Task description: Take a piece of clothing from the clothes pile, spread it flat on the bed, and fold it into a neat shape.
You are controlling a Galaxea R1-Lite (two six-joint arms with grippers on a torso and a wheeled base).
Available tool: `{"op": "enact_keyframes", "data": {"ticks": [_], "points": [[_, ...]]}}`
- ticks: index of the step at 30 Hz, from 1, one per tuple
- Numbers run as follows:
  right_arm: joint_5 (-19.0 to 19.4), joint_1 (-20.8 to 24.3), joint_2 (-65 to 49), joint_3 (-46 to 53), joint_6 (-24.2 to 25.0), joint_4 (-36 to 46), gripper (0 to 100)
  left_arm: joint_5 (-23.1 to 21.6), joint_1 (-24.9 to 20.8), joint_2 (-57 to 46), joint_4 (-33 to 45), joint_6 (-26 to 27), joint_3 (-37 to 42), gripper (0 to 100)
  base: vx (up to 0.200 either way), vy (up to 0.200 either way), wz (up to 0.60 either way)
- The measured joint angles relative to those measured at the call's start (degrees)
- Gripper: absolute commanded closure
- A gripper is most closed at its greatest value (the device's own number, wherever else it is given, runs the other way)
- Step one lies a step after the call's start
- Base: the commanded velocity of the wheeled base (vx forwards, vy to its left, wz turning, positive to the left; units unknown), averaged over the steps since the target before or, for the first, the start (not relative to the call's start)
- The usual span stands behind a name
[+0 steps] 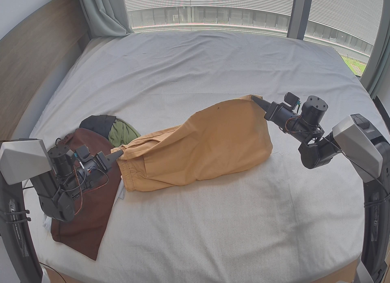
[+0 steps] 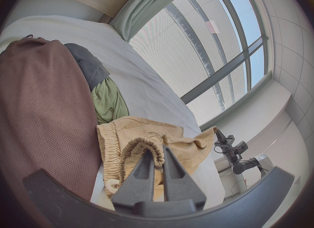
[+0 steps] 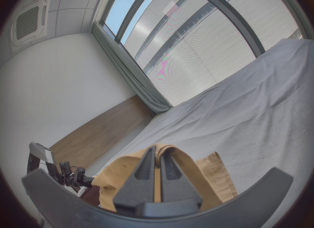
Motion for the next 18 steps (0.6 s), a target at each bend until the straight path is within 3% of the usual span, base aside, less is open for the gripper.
{"op": "enact_keyframes", "data": {"ticks": [12,18], "points": [[-0.4,0.2,5.0,-9.2,0.0,4.6,100,0.1,0.2,3.0,0.0,-1.4,-2.7,100,0.000,0.000,0.00],[-0.5,0.3,7.4,-12.3,-0.1,5.9,100,2.2,0.3,4.5,0.0,-2.2,-5.3,100,0.000,0.000,0.00]]}}
